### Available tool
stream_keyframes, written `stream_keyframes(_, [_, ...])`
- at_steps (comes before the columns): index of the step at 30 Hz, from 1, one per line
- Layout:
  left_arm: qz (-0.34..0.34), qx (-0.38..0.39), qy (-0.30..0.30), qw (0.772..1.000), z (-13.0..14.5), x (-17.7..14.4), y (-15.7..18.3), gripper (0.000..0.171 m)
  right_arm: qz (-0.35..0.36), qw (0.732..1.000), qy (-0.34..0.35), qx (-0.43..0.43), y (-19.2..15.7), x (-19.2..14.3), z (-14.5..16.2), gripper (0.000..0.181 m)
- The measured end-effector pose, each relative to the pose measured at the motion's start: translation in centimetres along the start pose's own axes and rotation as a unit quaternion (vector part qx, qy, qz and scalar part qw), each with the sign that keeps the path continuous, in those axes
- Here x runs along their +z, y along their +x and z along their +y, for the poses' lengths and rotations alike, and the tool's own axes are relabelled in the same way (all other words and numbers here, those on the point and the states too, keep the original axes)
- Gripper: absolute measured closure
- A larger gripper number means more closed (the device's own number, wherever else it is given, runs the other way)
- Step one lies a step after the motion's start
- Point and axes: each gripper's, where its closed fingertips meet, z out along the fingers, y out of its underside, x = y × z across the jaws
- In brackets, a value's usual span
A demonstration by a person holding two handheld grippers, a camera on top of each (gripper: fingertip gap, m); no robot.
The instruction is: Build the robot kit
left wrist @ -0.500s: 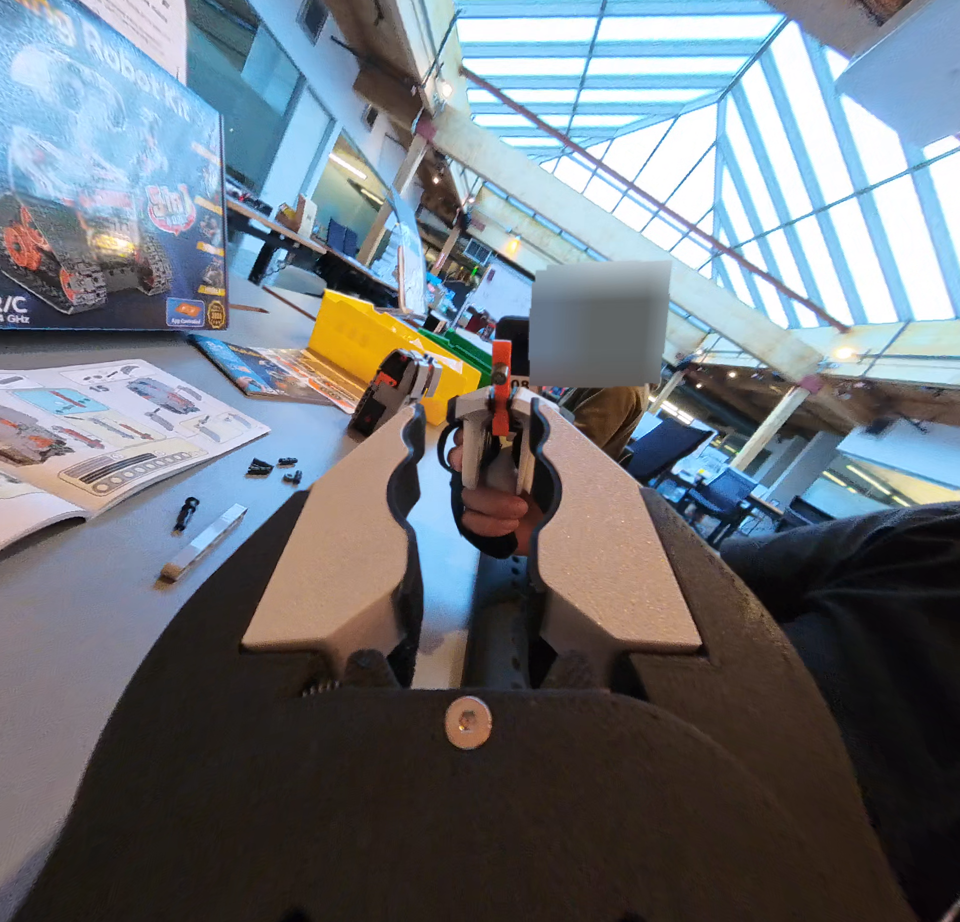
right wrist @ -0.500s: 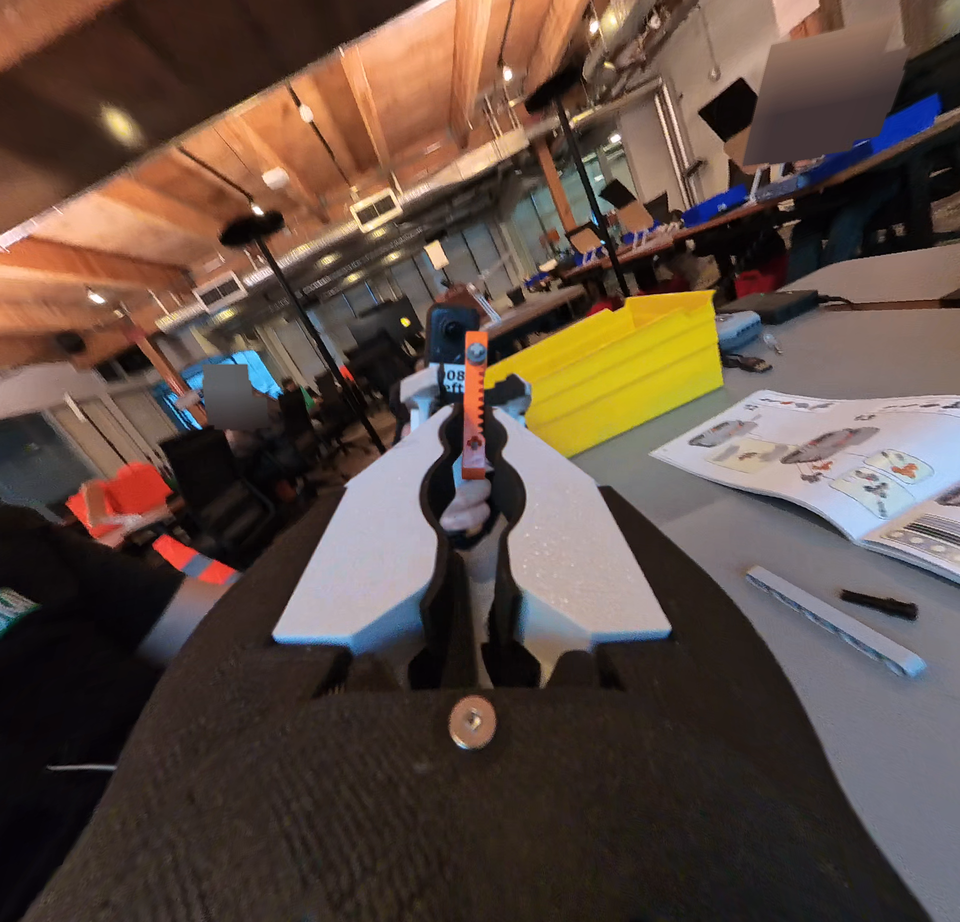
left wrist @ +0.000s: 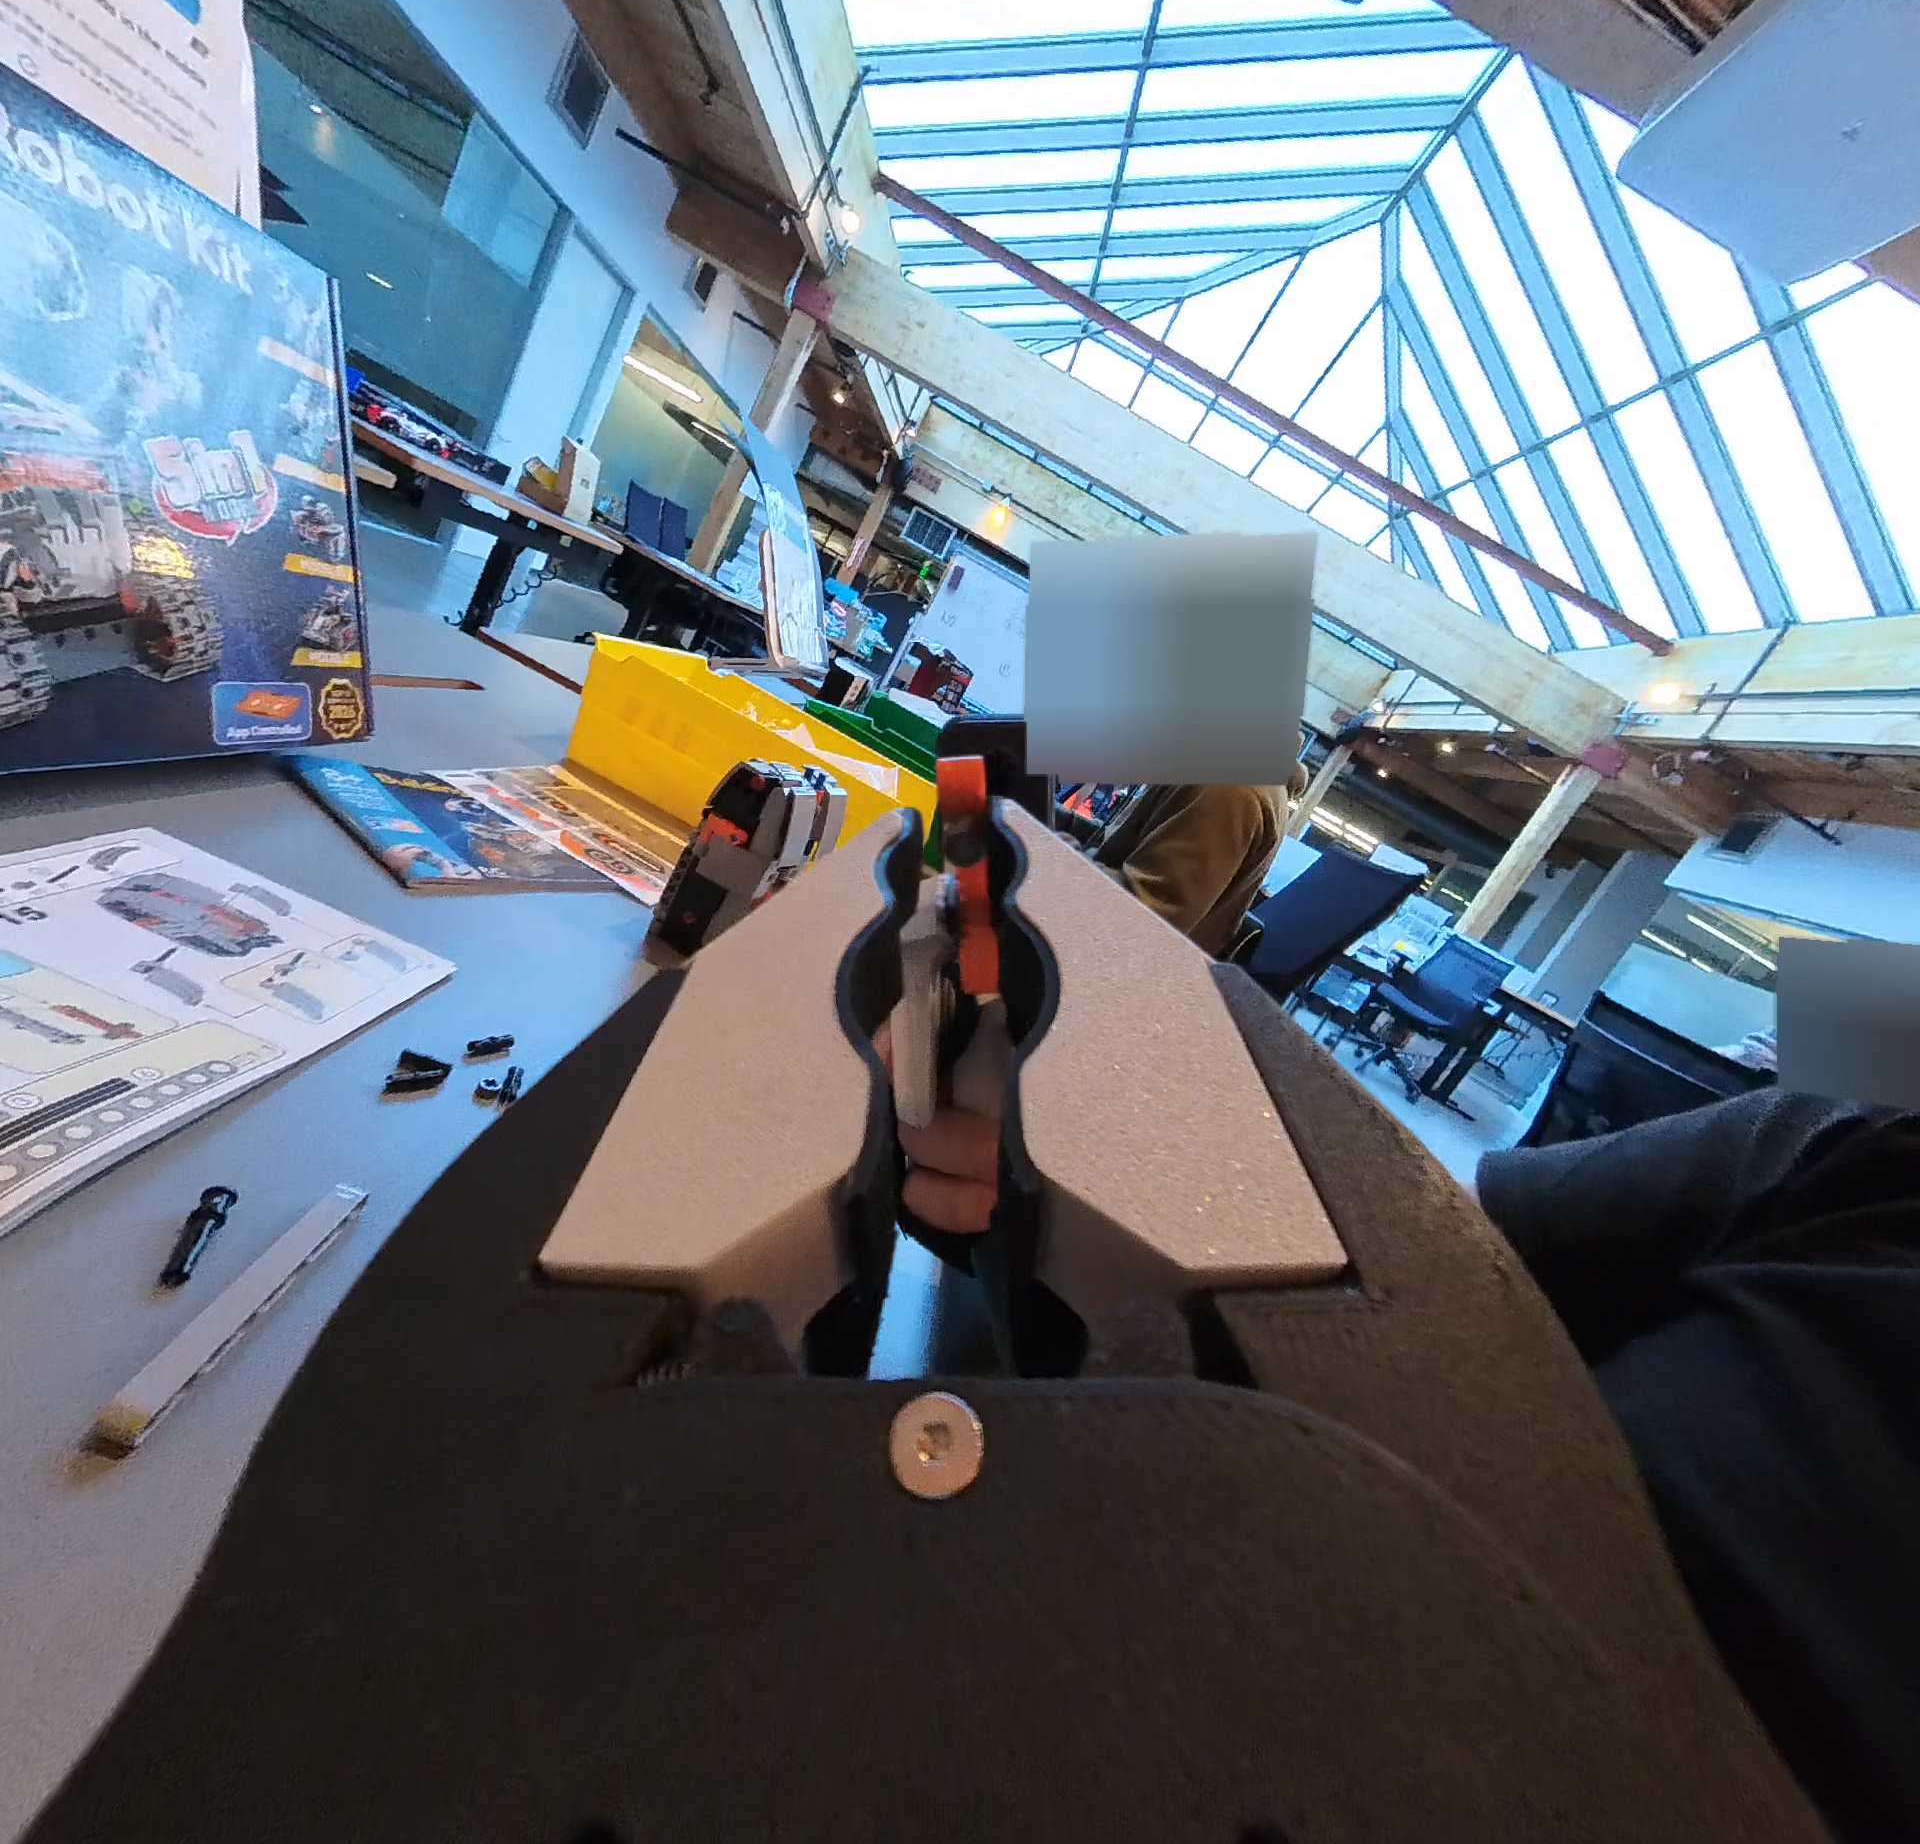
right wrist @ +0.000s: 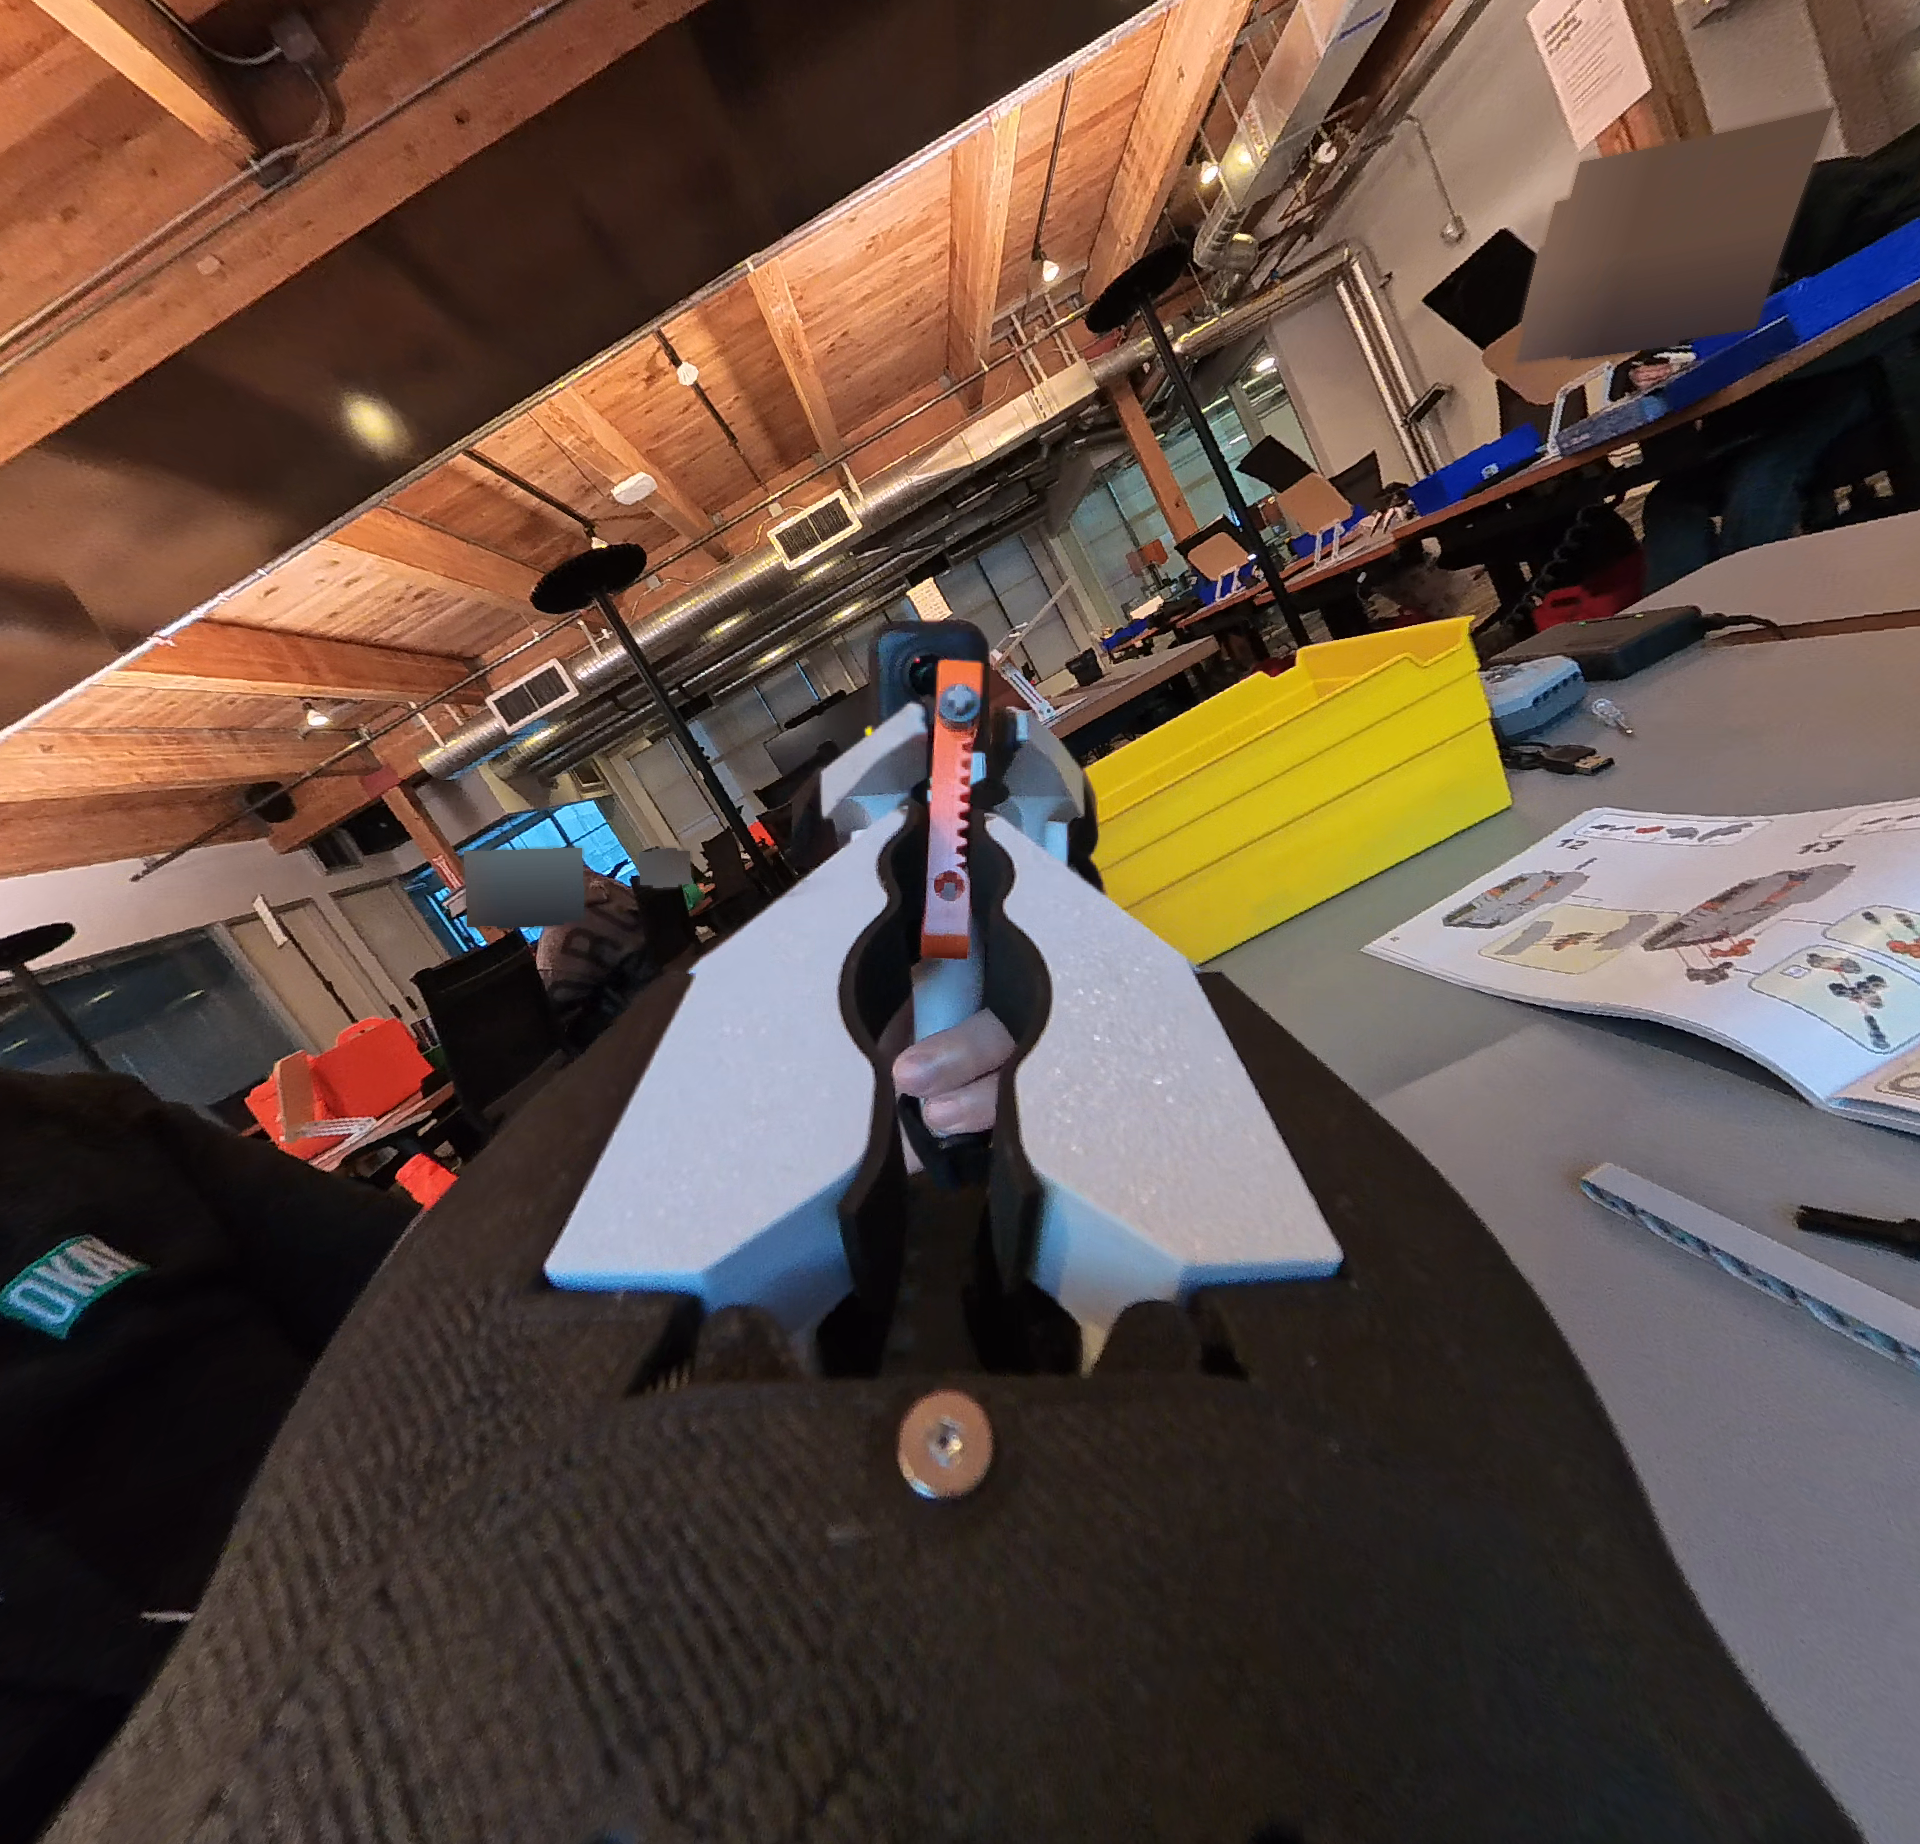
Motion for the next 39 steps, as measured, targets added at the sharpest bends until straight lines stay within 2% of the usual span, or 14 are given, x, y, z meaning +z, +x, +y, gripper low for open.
stream_keyframes(5, [0.012,0.027,-0.019,0.999,0.2,0.1,0.6,0.168,0.003,1.000,-0.009,-0.024,-0.1,0.0,0.1,0.177])
stream_keyframes(6, [0.010,0.031,-0.026,0.999,0.3,-0.1,0.5,0.168,0.016,0.999,-0.019,-0.044,0.1,-0.3,-0.1,0.171])
stream_keyframes(7, [0.004,0.031,-0.032,0.999,0.5,-0.3,0.2,0.168,0.045,0.995,-0.032,-0.080,0.6,-0.9,-0.9,0.156])
stream_keyframes(8, [-0.002,0.028,-0.038,0.999,0.7,-0.7,-0.2,0.168,0.082,0.987,-0.050,-0.132,1.3,-1.8,-1.9,0.153])
stream_keyframes(9, [-0.007,0.022,-0.045,0.999,1.1,-1.0,-0.5,0.168,0.128,0.970,-0.077,-0.191,2.4,-2.9,-3.1,0.156])
stream_keyframes(11, [-0.027,0.010,-0.054,0.998,1.7,-1.5,-1.5,0.168,0.191,0.919,-0.204,-0.277,4.9,-5.2,-3.6,0.165])
stream_keyframes(13, [-0.043,-0.005,-0.044,0.998,1.7,-1.6,-2.2,0.168,0.236,0.874,-0.346,-0.249,8.2,-7.3,-2.4,0.168])
stream_keyframes(15, [-0.049,-0.013,-0.043,0.998,1.9,-1.6,-2.5,0.168,0.259,0.810,-0.477,-0.221,11.3,-9.6,-0.6,0.176])
stream_keyframes(17, [-0.058,-0.007,-0.061,0.996,2.6,-1.5,-2.7,0.168,0.265,0.749,-0.550,-0.258,13.8,-11.1,0.1,0.177])
stream_keyframes(19, [-0.067,0.002,-0.078,0.995,3.3,-1.4,-2.9,0.168,0.259,0.721,-0.603,-0.223,15.3,-12.0,1.6,0.175])
stream_keyframes(22, [-0.078,0.004,-0.099,0.992,4.2,-1.4,-3.2,0.168,0.280,0.713,-0.628,-0.143,16.8,-12.4,3.2,0.173])
stream_keyframes(33, [-0.077,-0.005,-0.108,0.991,4.6,-1.4,-3.3,0.168,0.305,0.669,-0.666,-0.129,18.1,-13.1,4.6,0.169])
stream_keyframes(35, [-0.077,-0.005,-0.109,0.991,4.6,-1.4,-3.2,0.168,0.305,0.676,-0.660,-0.123,18.1,-12.9,4.6,0.170])
stream_keyframes(39, [-0.075,-0.008,-0.114,0.991,4.8,-1.3,-3.2,0.168,0.309,0.670,-0.663,-0.124,18.2,-12.8,4.7,0.170])
